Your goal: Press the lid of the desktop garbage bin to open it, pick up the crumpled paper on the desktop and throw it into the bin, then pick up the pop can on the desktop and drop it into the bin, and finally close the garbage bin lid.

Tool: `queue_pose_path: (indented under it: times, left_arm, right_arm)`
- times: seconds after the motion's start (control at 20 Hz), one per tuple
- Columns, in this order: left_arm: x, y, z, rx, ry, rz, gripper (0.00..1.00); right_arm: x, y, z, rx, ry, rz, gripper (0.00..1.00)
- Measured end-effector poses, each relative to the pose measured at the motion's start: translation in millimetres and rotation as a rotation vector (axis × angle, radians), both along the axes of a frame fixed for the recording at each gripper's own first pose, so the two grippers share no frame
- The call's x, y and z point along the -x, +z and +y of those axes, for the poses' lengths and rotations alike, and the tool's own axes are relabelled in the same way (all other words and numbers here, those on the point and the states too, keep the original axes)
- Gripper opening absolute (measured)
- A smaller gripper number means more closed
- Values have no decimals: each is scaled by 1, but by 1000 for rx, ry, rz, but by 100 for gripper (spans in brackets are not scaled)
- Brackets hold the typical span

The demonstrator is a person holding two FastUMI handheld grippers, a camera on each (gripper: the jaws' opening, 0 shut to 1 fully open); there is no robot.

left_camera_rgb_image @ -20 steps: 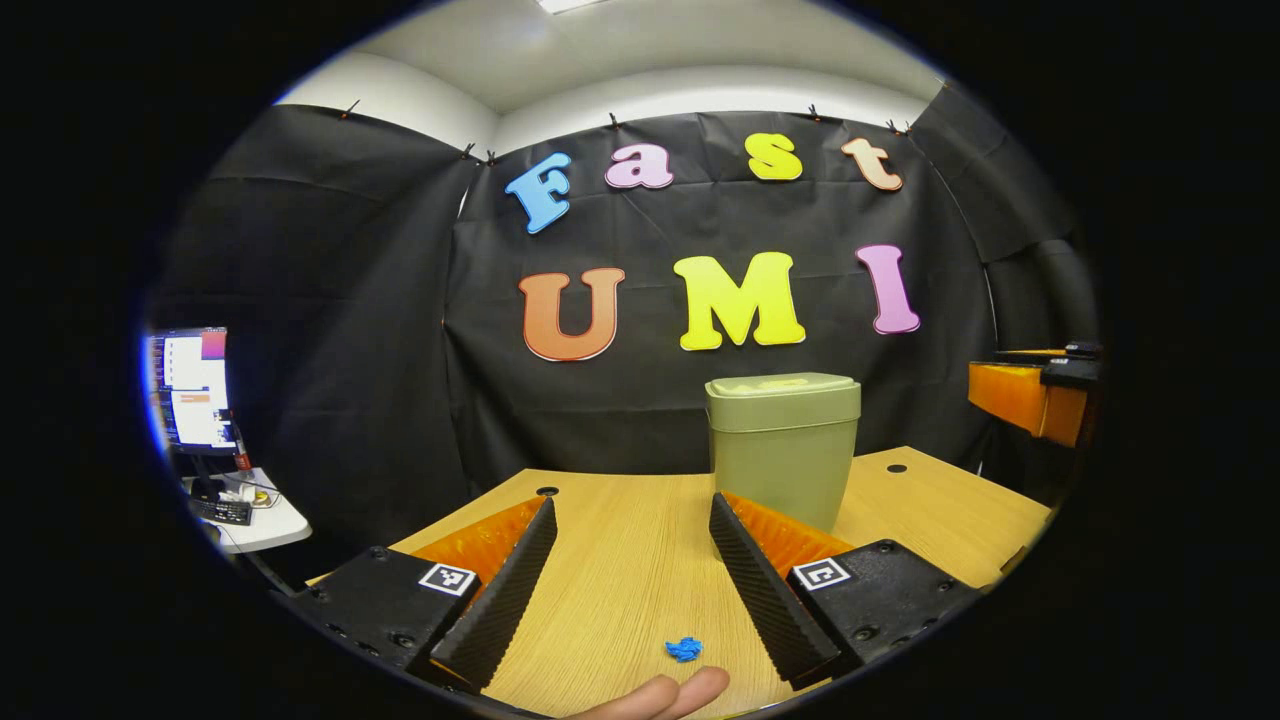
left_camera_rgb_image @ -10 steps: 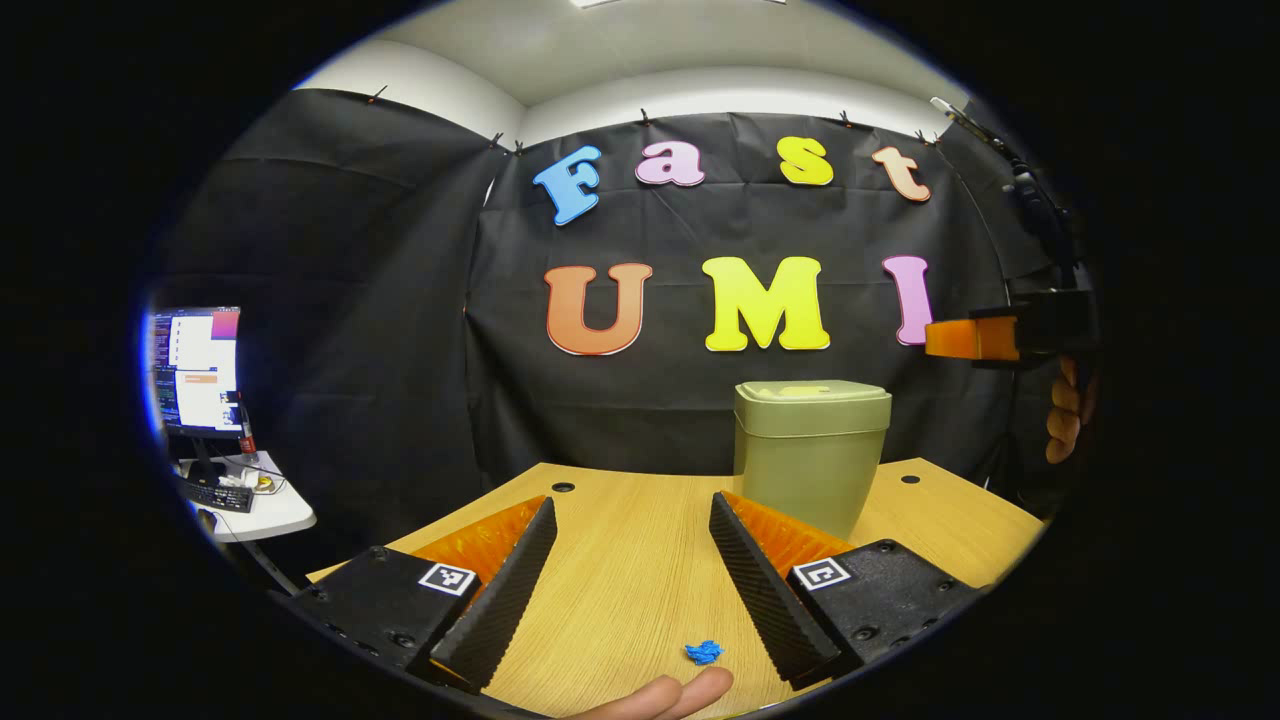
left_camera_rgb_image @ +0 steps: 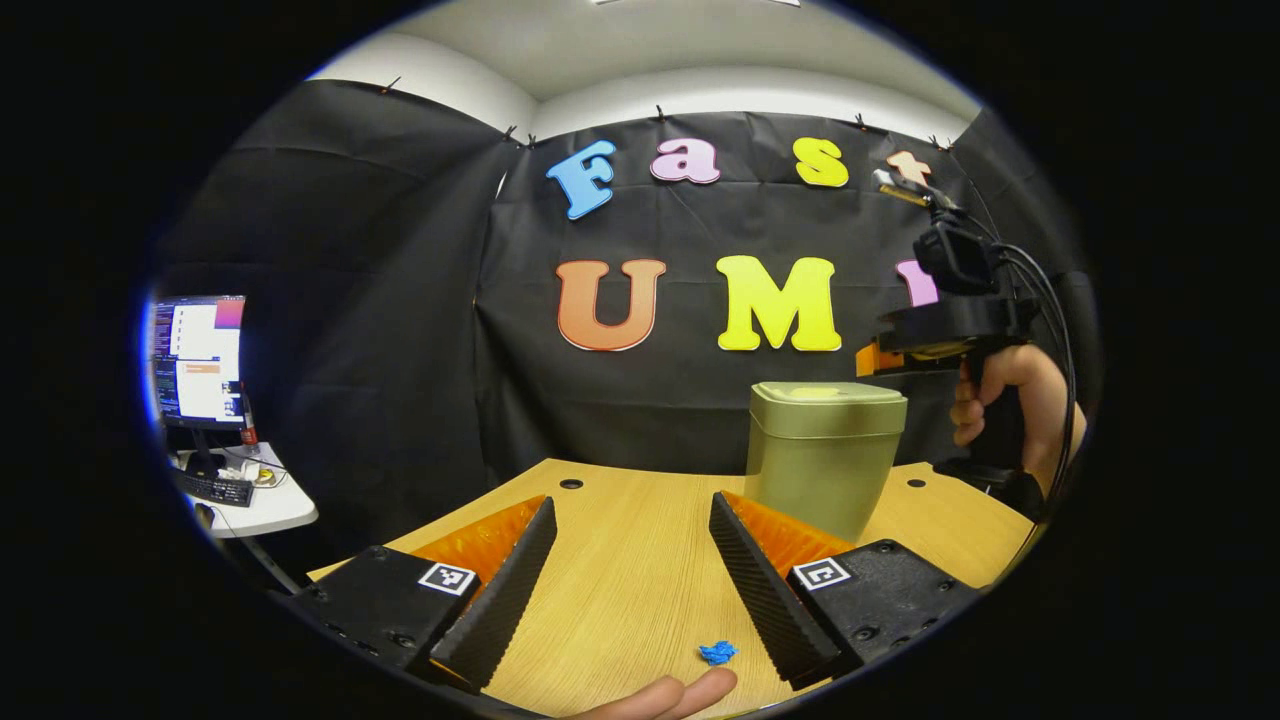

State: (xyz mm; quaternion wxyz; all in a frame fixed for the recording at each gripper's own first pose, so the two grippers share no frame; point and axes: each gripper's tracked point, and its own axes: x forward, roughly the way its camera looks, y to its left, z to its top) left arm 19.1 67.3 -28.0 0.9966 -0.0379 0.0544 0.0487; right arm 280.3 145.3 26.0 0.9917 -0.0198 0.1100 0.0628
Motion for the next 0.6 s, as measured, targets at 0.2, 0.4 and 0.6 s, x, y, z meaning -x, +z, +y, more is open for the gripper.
queue_pose_path:
  times: [0.2, 0.4, 0.6]
  left_arm:
    - [-2, -2, 7, 8, 6, 7, 99]
    - [-3, -6, 14, 26, 13, 20, 99]
    - [-4, -10, 18, 39, 20, 38, 99]
  right_arm:
    - [-20, -17, -2, -23, -32, 47, 0]
    - [-29, -27, -2, -18, -40, 79, 0]
    - [-29, -34, -3, 26, -47, 117, 1]
